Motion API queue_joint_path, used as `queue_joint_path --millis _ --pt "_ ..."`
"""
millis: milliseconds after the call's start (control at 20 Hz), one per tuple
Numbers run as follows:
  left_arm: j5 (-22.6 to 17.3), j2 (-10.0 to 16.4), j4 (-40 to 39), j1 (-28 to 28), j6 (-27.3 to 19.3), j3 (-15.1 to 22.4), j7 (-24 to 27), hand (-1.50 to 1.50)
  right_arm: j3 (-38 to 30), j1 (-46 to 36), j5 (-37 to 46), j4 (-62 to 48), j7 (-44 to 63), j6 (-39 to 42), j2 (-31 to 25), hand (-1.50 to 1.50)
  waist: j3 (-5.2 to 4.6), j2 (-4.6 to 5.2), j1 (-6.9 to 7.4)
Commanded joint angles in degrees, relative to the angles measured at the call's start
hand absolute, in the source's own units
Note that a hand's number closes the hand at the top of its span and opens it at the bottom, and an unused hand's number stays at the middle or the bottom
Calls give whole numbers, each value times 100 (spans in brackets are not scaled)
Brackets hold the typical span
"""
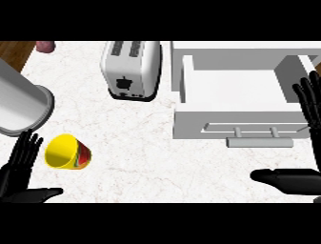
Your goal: Pick up the cup, place it into the drawer and close the drawer
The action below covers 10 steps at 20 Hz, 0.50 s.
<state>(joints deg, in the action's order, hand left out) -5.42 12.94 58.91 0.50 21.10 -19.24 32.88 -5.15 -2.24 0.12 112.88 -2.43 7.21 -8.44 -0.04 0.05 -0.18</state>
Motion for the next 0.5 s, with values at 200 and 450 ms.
queue_joint_path --millis 200,450 --pt "408 239 -2398 -1033 -180 -88 1499 -150 159 -15 29 307 359 -22 164 -150 -1 0 -18" --pt "287 629 -3174 -1265 160 -252 2128 -150 61 -131 23 146 240 34 131 -150 -2 4 -12"
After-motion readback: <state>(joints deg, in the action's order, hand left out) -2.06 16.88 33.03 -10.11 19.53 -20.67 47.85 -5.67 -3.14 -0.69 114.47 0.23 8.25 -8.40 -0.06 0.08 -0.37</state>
